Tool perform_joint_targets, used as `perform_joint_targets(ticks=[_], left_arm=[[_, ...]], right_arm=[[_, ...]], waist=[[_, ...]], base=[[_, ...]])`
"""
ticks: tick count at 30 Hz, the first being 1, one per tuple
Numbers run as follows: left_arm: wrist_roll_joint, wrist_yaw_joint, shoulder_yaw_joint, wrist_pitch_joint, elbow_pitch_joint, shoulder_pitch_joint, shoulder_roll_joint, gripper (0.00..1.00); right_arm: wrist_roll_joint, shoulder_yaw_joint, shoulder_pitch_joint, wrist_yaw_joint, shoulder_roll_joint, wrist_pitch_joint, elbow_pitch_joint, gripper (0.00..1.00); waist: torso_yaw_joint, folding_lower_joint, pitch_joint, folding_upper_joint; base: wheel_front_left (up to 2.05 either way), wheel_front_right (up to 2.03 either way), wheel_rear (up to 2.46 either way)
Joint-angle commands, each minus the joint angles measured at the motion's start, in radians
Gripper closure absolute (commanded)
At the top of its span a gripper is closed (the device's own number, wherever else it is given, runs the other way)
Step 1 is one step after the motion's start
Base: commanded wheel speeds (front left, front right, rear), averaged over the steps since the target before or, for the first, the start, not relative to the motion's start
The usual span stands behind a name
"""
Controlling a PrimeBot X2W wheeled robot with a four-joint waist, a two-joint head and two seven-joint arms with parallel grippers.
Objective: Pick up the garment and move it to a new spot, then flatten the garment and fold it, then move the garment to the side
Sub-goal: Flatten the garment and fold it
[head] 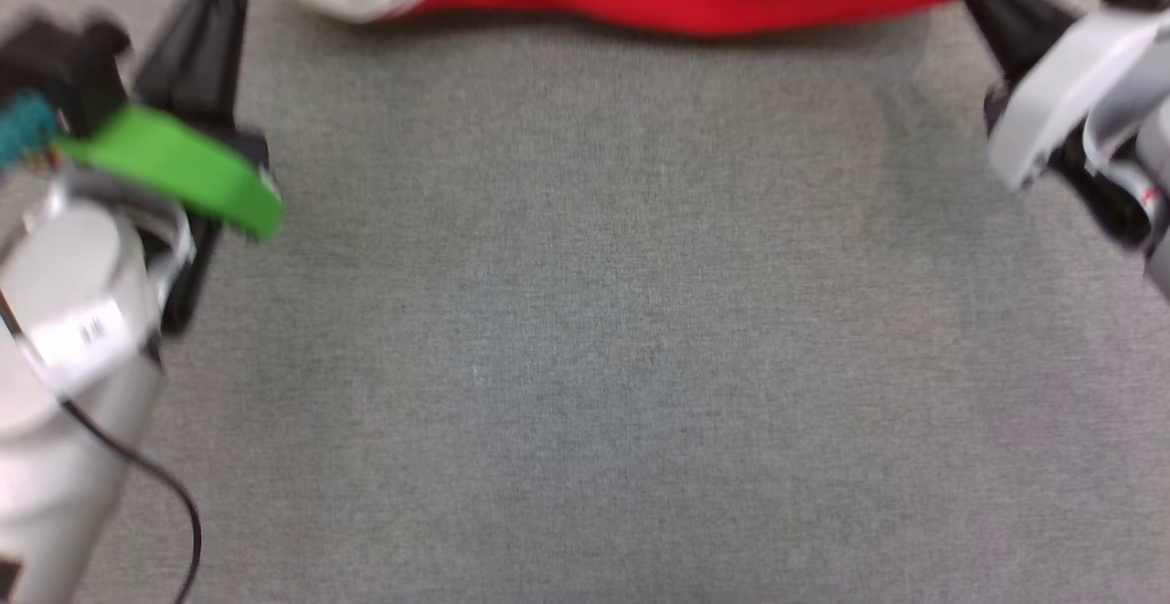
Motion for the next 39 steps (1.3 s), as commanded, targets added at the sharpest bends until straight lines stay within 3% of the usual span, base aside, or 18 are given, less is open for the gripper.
perform_joint_targets(ticks=[1,11,22,39], left_arm=[[-0.002,0.018,0.004,-0.006,-0.027,0.078,0.011,1.00],[-0.033,0.087,0.001,-0.006,-0.148,0.497,0.005,1.00],[-0.108,0.149,-0.030,-0.004,-0.214,0.817,-0.036,1.00],[-0.211,0.115,-0.129,0.150,-0.268,1.002,-0.018,1.00]], right_arm=[[0.016,0.016,0.048,-0.001,-0.017,-0.007,-0.014,1.00],[0.084,0.085,0.305,-0.001,-0.109,-0.012,-0.100,1.00],[0.157,0.068,0.597,-0.001,-0.196,-0.019,-0.175,1.00],[0.217,-0.072,0.948,-0.001,-0.262,0.002,-0.271,1.00]], waist=[[0.003,0.0001,-0.101,-0.0001],[0.027,0.0001,-0.252,-0.0001],[0.044,0.0001,-0.375,-0.0001],[0.053,0.0001,-0.429,-0.0001]], base=[[0.00,0.00,0.00],[0.00,0.00,0.00],[0.00,0.00,0.00],[0.00,0.00,0.00]])
